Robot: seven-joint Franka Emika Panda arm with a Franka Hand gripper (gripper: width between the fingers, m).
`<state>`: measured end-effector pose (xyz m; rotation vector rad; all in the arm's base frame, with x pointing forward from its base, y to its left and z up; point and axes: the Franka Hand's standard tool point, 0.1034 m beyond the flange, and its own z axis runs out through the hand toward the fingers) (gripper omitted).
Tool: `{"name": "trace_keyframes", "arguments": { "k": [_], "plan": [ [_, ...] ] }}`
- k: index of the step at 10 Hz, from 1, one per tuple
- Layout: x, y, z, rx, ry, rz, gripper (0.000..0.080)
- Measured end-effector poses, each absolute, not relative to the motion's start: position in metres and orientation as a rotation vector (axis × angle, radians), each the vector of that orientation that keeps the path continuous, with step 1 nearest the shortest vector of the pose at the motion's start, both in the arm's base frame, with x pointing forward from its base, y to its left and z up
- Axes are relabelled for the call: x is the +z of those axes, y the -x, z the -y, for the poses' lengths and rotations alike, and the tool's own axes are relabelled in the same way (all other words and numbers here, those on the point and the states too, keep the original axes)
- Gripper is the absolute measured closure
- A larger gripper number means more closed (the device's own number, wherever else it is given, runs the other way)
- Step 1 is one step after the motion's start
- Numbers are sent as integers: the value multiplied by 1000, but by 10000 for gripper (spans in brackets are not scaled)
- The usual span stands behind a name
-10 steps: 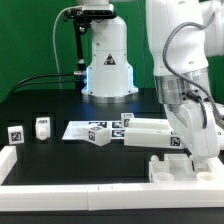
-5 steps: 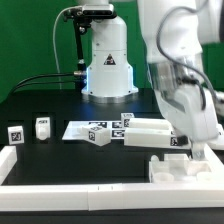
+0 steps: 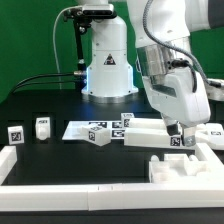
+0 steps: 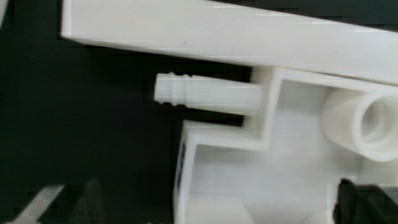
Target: Assemble chair
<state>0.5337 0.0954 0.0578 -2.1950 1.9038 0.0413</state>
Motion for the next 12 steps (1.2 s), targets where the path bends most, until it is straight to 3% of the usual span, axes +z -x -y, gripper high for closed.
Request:
{"name": "trace_keyframes", "arguments": {
  "k": [8, 12],
  "plan": [
    [64, -521, -71, 114, 2494, -1508, 151],
    [72, -509, -24, 117, 2925, -583, 151]
  ]
}}
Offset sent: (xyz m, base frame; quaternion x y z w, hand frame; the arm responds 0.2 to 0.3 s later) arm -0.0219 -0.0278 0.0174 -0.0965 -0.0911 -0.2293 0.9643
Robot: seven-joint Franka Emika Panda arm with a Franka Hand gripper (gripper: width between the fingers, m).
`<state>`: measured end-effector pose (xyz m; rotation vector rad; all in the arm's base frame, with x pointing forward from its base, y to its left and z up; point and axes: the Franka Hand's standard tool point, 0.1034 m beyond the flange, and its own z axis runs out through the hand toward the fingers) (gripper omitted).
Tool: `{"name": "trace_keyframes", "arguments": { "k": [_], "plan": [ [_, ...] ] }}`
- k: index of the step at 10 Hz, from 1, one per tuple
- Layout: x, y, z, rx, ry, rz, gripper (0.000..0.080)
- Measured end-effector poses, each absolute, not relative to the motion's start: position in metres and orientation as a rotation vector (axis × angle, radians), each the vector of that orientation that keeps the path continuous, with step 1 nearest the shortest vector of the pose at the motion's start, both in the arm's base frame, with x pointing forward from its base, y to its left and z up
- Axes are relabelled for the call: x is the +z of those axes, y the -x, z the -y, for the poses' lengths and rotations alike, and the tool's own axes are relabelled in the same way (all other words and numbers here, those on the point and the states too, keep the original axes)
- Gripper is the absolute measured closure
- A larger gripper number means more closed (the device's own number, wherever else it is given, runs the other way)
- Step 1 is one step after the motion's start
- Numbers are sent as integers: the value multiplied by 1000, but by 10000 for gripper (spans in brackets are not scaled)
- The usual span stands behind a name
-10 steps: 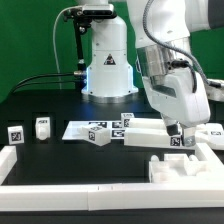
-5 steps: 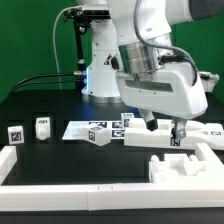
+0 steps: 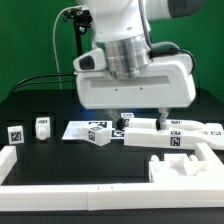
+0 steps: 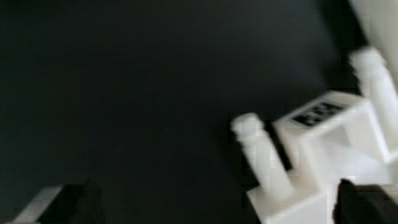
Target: Assemble chair
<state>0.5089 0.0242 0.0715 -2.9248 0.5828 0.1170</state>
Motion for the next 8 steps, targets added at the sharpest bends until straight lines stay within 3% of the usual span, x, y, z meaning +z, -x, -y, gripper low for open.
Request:
{"name": "trace_keyframes", "arguments": {
  "k": [5, 8],
  "plan": [
    [73, -512, -23, 32, 2982, -138, 151],
    [60, -466, 15, 85, 2983, 323, 151]
  ]
}}
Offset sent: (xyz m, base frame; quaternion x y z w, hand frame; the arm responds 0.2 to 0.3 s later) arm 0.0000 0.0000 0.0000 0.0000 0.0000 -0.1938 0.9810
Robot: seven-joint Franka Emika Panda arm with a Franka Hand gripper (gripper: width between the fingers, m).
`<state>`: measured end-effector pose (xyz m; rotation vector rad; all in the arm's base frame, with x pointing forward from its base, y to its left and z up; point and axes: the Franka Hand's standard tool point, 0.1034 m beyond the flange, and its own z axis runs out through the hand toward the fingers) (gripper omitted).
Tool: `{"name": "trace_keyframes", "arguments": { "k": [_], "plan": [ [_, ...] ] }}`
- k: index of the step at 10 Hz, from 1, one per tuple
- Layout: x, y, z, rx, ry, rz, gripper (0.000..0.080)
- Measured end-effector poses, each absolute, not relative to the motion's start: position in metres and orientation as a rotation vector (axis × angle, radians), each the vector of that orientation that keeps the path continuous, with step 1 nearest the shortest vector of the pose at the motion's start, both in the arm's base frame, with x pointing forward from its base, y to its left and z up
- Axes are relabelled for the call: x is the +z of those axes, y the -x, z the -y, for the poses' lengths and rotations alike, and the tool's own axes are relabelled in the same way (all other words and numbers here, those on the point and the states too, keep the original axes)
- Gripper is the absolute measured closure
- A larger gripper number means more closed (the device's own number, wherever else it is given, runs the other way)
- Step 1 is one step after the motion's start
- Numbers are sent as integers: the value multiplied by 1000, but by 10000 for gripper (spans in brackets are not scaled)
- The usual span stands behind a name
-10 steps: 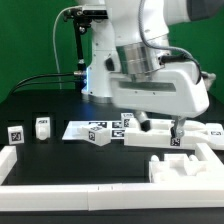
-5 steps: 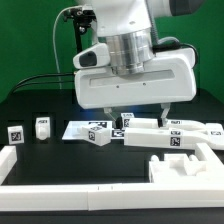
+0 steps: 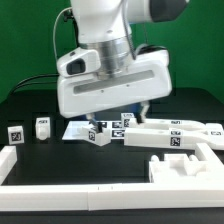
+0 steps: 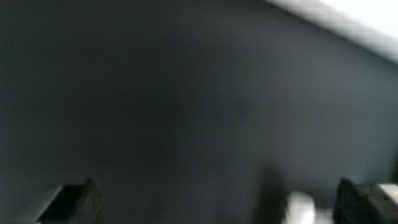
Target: Assemble chair
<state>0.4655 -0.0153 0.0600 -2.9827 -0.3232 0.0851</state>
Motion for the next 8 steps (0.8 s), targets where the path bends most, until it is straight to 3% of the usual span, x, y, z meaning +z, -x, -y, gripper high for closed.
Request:
{"name": "trace_keyframes", "arguments": {
  "k": [5, 8],
  "plan": [
    [52, -452, 25, 79, 2992, 392, 151],
    [31, -395, 57, 61, 3017, 615, 151]
  ]
}}
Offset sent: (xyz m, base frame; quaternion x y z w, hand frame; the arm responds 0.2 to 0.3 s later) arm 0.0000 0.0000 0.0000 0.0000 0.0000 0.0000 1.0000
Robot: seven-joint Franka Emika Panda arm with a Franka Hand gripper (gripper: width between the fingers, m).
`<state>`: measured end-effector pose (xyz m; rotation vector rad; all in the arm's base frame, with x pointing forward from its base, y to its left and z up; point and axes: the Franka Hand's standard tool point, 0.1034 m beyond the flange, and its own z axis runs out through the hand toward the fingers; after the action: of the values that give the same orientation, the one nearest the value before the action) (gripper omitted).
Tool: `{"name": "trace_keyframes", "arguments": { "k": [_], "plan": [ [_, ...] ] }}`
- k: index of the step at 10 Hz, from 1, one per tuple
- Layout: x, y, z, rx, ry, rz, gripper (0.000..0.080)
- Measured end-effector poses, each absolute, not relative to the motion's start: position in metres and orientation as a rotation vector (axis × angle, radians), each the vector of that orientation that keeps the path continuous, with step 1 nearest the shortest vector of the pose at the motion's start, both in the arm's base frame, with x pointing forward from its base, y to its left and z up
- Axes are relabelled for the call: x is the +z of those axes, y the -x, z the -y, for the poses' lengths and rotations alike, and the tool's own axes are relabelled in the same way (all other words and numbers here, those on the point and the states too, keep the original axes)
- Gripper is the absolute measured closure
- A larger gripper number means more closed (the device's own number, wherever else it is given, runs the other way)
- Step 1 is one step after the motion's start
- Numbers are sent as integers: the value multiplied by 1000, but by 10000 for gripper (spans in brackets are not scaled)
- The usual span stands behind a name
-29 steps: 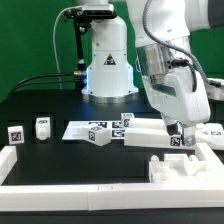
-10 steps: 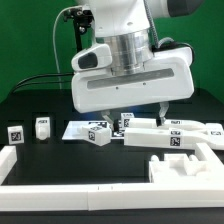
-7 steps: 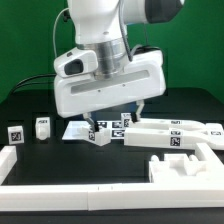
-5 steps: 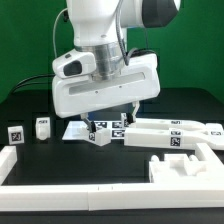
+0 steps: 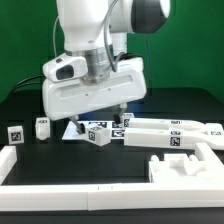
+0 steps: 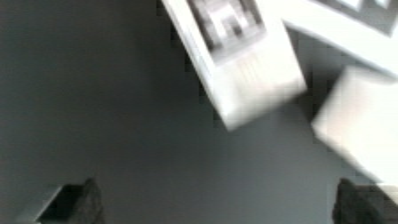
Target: Assemble chair
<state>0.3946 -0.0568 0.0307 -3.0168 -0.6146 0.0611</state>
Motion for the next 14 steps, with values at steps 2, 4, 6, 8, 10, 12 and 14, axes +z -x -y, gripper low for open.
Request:
{"name": "trace_keyframes", "arguments": {
  "k": [2, 4, 6, 8, 10, 12, 14],
  "plan": [
    [29, -390, 58, 60, 3025, 603, 151],
    [24, -385, 52, 81, 3020, 601, 151],
    [17, -380, 55, 79, 3033, 618, 151],
    [14, -377, 55, 82, 3038, 616, 151],
    [13, -377, 55, 85, 3039, 612, 424],
    [14, -377, 56, 85, 3052, 547, 519],
    [16, -389, 64, 59, 3106, 77, 519]
  ]
}}
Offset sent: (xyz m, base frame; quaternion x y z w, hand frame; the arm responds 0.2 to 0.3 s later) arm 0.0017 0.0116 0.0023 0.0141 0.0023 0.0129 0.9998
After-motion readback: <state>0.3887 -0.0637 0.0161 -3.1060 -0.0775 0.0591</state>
